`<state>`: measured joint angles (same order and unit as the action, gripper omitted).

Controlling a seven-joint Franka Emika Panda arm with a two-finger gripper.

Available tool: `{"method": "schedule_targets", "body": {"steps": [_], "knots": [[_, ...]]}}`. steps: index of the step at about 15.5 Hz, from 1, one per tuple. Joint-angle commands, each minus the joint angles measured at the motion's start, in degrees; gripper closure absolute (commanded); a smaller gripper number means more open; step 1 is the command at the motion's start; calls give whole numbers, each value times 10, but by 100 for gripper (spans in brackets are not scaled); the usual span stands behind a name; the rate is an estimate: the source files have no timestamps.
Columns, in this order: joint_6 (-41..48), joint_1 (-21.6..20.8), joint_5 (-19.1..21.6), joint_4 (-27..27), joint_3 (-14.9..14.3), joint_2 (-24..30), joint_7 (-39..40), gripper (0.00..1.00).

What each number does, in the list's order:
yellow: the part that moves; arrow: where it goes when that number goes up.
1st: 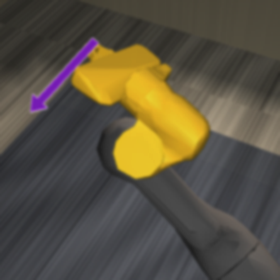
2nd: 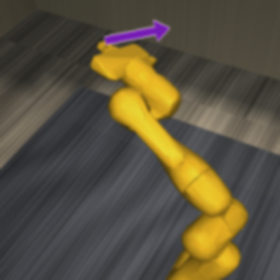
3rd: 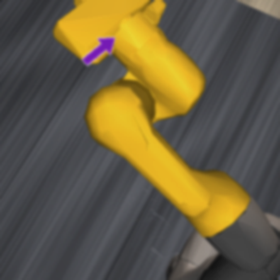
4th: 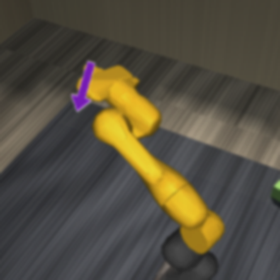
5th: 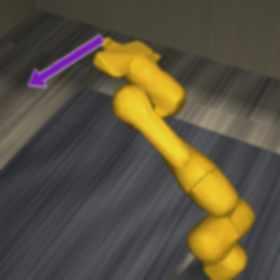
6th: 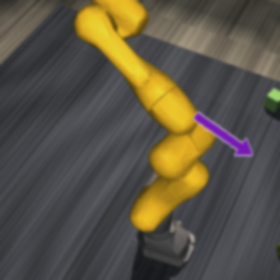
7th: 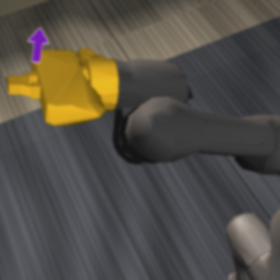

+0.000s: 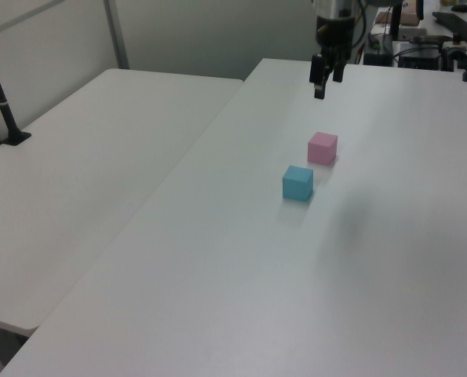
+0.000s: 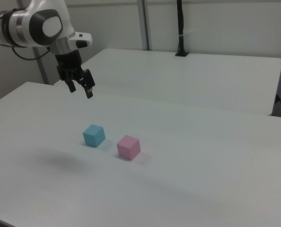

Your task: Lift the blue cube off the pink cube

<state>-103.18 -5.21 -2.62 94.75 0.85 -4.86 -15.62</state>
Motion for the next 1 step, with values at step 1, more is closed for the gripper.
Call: {"method": "schedule_targets", "body": {"steps": [1], "knots": [[18,8,22,16,-3,21,28,0]]}}
